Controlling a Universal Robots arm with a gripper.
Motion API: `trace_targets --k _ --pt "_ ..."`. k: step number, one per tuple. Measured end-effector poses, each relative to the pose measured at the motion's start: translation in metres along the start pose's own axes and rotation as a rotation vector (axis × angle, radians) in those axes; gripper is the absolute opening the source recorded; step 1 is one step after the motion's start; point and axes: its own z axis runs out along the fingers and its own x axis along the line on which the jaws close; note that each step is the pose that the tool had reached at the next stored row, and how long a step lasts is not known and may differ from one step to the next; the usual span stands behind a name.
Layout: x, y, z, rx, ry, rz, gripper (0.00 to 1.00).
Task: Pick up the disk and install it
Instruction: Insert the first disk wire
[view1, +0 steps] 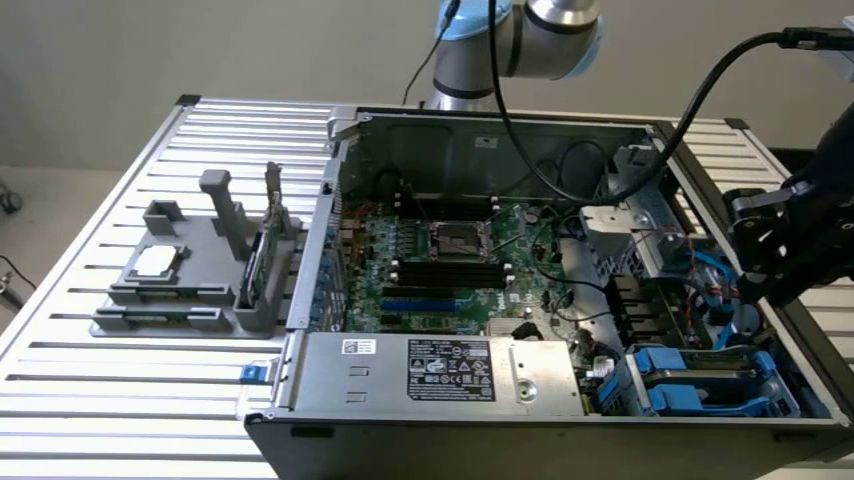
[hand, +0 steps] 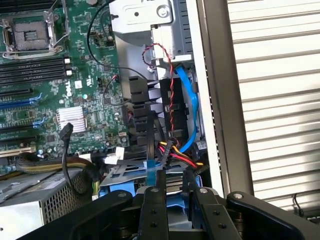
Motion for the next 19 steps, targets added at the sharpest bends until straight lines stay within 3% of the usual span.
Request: trace_targets --k 10,19 --pt "-0.001 -0.0042 0.0037 0.0041 -0.0041 0.043 0.28" --pt "-0.003 -0.0141 0.0052 0.0078 -0.0062 0.06 0.28"
